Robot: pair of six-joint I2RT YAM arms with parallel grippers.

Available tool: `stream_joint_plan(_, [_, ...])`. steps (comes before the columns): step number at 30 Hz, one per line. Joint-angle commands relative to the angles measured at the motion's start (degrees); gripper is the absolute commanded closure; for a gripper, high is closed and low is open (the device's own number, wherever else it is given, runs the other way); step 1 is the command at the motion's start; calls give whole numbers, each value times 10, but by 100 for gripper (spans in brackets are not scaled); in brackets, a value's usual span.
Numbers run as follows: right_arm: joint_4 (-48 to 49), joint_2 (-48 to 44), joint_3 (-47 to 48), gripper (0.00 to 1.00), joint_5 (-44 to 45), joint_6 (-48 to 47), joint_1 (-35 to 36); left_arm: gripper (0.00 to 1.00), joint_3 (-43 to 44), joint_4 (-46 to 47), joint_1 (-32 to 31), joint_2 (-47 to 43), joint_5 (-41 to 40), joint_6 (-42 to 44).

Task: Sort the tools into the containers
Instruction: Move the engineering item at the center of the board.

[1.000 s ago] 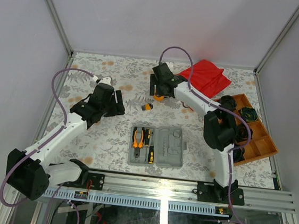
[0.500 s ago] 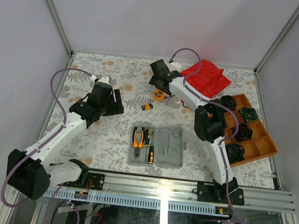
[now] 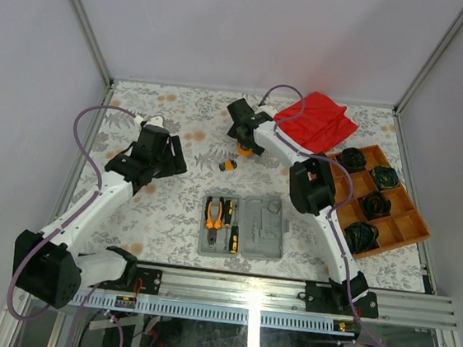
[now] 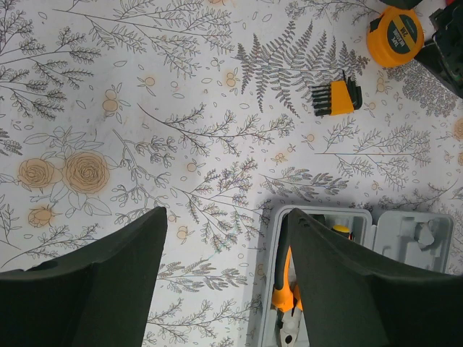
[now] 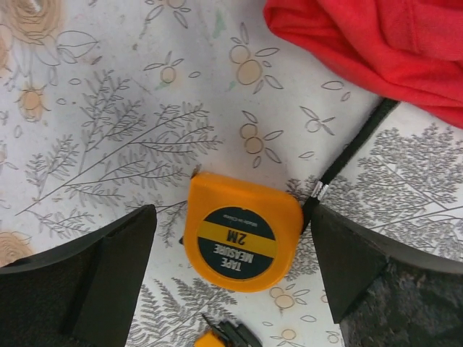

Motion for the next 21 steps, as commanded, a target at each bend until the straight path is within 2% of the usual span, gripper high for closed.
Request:
stream_joint_plan(1, [-15,13,42,6,12,17,-1,34,4,21,9,6,15,3])
stream_joint_plan(5, [-13,19,32,10,-5,8,-1,33,4,22,11,7,19,3])
stream_joint_plan(10, [7,6,-7,21,-1,-43,0,34,3,23,13,9,29,2])
stream_joint_plan(14, [61,-27,-71,32,-16,-154,0,34,4,23,14,10,33,2])
stream_joint_plan(21, [140,-116,-202,36,-124,-353,0,34,3,23,15,10,39,2])
